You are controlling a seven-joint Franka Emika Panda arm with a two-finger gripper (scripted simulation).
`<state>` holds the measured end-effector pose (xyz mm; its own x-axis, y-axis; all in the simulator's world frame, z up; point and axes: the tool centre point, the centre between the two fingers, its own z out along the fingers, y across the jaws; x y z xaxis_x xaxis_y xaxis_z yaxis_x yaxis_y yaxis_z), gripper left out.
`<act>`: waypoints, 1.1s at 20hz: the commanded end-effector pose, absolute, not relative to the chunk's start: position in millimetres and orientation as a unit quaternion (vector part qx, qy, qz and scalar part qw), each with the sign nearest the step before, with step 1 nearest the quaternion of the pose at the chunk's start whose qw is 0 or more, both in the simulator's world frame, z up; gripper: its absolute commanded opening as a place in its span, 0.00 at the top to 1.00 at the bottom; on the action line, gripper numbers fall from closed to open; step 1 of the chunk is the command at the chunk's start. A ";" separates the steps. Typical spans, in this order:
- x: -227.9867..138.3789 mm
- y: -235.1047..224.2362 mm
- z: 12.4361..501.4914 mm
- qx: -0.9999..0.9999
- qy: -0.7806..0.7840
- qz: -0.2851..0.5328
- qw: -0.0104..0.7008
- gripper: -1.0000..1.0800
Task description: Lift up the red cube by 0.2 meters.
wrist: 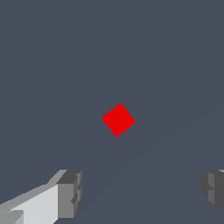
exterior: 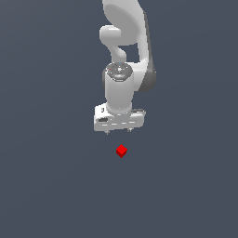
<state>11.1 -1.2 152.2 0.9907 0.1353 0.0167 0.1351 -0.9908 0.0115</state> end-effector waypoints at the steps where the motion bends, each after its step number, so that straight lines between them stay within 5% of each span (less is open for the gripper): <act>1: 13.7 -1.1 141.9 0.996 0.092 0.008 0.005 0.04; 22: 42.4 9.5 33.6 0.936 0.351 0.001 0.000 0.04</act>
<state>40.7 8.5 38.9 0.7727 0.6347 0.0025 0.6347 -0.7727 0.0004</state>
